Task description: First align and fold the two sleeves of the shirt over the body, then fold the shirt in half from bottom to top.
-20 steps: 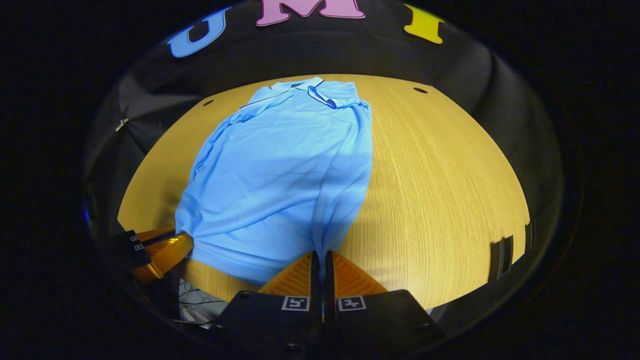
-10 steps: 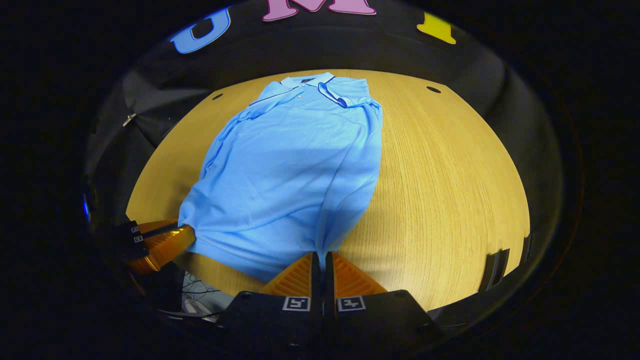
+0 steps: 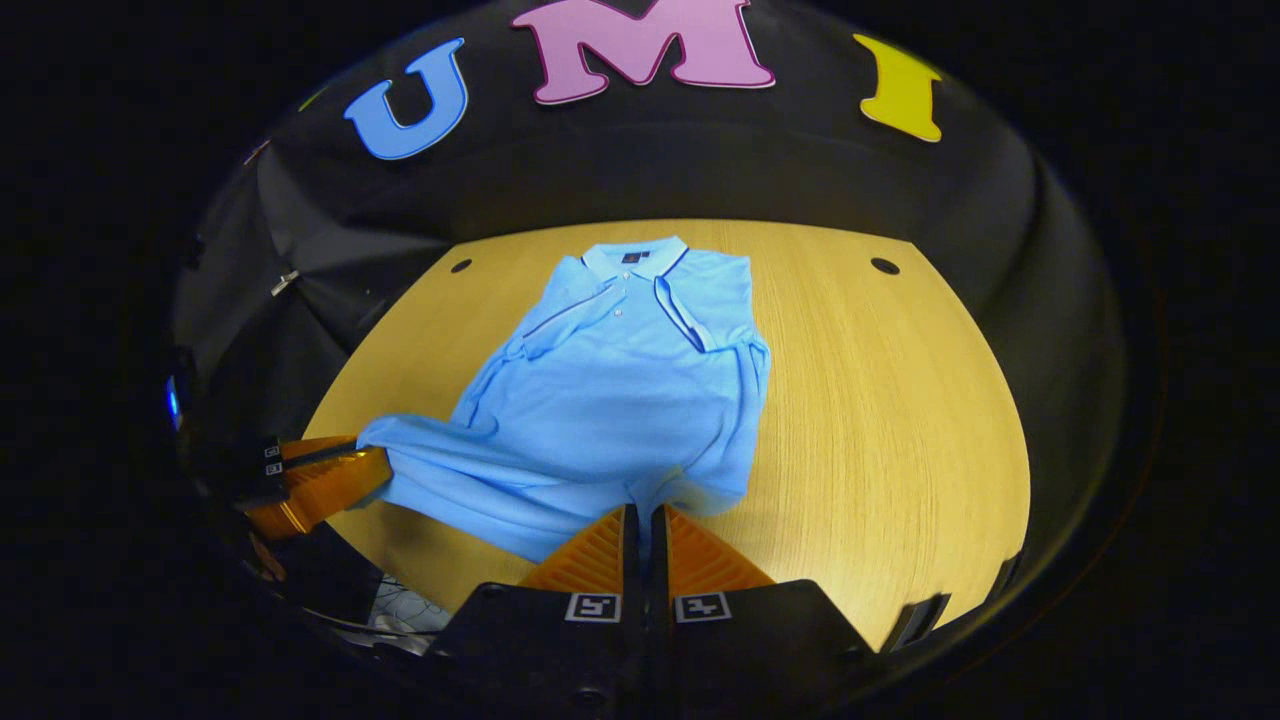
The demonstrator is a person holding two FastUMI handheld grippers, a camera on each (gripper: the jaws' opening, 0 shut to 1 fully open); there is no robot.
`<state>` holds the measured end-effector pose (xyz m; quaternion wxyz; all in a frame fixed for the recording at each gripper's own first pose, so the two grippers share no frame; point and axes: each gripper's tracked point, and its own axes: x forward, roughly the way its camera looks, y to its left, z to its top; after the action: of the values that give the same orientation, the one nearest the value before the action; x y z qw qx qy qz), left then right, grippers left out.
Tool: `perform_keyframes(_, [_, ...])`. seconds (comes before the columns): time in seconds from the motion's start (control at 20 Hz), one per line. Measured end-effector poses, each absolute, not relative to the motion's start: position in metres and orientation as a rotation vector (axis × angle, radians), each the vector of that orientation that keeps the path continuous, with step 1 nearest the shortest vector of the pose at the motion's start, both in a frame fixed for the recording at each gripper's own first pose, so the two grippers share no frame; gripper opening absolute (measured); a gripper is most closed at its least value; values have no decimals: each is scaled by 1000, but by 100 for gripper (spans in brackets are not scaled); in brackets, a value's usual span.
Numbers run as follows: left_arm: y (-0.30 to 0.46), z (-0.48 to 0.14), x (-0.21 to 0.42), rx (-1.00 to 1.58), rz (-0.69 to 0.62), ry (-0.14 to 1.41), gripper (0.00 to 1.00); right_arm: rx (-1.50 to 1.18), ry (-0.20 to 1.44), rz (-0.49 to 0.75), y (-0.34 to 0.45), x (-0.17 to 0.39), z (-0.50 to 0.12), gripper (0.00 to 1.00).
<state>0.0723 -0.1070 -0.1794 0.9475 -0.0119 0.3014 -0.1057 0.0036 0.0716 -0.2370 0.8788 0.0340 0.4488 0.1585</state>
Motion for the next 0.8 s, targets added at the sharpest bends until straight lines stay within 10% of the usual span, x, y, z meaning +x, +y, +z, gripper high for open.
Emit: perform_keyframes(0.8, [-89, -84, 307, -17, -112, 438, 6, 132, 686, 408, 107, 262, -182, 5])
